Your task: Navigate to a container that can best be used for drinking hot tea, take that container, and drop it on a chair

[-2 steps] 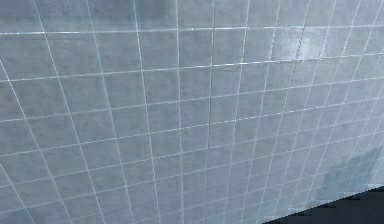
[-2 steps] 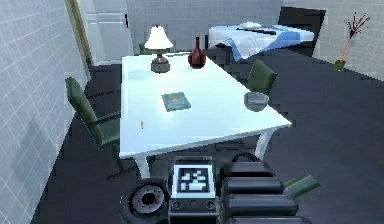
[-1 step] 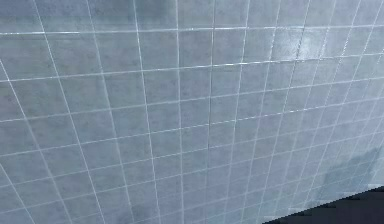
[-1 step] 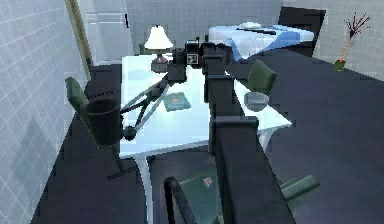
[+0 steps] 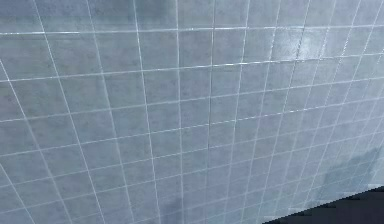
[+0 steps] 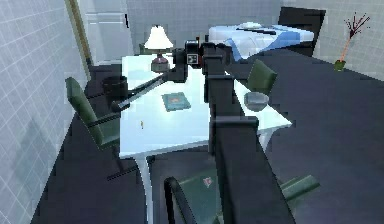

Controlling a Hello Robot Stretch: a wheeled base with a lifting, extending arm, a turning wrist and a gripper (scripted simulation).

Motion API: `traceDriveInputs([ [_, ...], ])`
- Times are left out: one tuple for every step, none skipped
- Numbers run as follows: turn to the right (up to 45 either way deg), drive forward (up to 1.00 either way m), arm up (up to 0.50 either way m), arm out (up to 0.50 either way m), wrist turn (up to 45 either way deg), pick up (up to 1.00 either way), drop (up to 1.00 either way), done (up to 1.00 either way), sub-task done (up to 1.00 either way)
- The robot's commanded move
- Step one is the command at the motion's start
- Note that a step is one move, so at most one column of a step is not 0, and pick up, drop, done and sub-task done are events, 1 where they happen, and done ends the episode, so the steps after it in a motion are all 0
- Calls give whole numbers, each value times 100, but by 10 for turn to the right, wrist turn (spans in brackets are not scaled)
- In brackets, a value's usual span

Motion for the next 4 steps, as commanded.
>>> traceDriveInputs([
  [0,0,0,0,450,0,0,0,0],
  [0,0,0,0,450,0,0,0,0],
  [0,0,0,0,360,0,0,0,0],
  [0,0,-36,0,0,0,0,0,0],
])
